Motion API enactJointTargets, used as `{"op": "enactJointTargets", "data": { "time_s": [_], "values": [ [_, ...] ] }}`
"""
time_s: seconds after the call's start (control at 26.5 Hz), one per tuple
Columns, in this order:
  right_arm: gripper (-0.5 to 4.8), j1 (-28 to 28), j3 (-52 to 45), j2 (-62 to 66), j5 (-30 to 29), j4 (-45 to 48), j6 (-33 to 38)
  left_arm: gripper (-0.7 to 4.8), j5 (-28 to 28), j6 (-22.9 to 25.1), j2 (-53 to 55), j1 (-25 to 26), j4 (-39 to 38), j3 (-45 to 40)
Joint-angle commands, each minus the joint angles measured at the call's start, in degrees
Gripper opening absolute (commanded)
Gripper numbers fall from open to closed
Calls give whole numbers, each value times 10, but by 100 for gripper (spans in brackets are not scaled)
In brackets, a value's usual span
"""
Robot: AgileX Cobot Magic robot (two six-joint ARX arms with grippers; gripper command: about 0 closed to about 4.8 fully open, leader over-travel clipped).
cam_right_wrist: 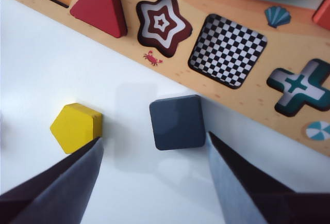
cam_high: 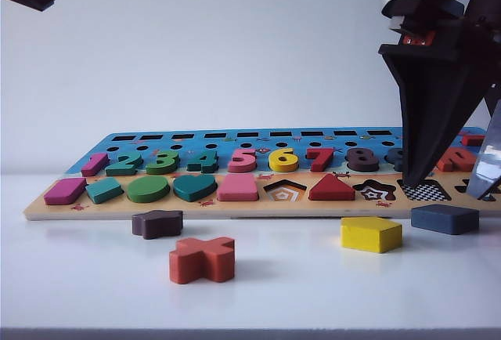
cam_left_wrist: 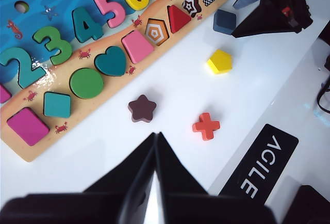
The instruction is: Insert the cube into the slot.
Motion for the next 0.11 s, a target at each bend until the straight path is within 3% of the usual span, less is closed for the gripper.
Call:
{"op": "enactJointTargets", "data": {
  "time_s": [0.04, 0.11],
  "values": [
    [365, 1, 2, -1, 2, 10, -5, 10, 3, 2, 1, 1, 8, 2],
    [365, 1, 2, 0, 5, 15, -7, 10, 3, 2, 1, 1, 8, 2]
  ]
}}
